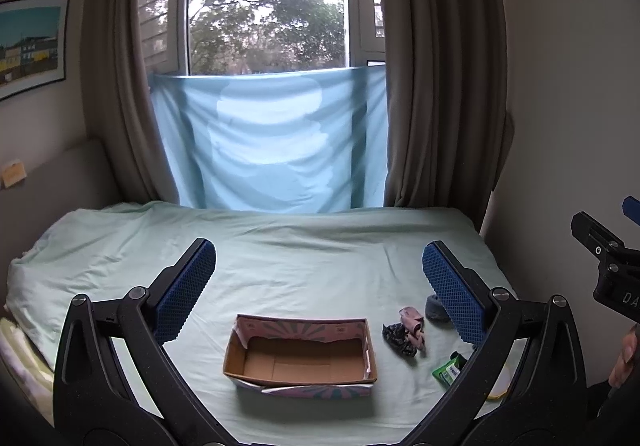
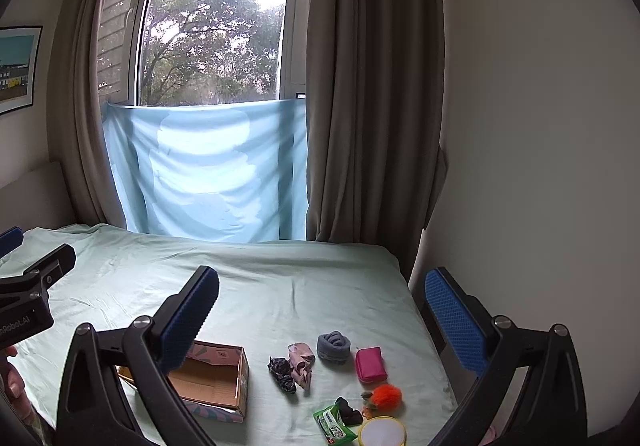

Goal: Organize soft objects

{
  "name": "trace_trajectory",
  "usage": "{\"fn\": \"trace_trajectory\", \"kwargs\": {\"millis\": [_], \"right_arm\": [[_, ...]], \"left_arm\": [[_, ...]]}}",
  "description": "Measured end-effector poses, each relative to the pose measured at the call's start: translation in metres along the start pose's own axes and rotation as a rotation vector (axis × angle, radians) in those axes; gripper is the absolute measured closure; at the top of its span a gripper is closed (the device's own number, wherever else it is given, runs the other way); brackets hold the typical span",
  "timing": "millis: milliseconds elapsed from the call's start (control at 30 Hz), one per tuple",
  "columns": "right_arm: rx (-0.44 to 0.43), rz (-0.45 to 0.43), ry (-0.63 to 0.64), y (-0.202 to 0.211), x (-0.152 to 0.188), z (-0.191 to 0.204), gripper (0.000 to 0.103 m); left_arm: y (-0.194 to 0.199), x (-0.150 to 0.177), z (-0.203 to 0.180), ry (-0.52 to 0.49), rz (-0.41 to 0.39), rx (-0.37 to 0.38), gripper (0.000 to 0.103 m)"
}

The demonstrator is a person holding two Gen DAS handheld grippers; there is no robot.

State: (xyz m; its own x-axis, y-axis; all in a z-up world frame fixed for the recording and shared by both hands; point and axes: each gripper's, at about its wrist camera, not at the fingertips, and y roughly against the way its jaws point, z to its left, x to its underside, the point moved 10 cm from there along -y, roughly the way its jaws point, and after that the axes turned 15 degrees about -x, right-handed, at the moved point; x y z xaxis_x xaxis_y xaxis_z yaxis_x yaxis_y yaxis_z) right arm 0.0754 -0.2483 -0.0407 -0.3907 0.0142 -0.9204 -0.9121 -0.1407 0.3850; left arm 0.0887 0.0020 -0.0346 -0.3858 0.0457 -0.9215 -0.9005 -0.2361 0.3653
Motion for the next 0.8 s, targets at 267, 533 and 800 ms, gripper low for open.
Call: {"fn": "trace_trajectory", "kwargs": {"millis": [267,533,800], "right_arm": [[0.002,-0.002,0.0,0.0004,0.0002,0.0005,0.0],[0.005,-0.009,0.0,0.0029,0.0005,0.0033,0.0],[0.009,-0.01,-0.008,0.005,0.0,0.0039,0.0]], "left_arm": [[-0.0008,0.0001,0.0019,0.002,0.0,-0.002,0.0],[-0.0008,0.0009,0.0013,0.004,-0.001,-0.003,0.0],[-0.0015,0.0014,0.0015,0.006,0.008,0.005,0.0]]}}
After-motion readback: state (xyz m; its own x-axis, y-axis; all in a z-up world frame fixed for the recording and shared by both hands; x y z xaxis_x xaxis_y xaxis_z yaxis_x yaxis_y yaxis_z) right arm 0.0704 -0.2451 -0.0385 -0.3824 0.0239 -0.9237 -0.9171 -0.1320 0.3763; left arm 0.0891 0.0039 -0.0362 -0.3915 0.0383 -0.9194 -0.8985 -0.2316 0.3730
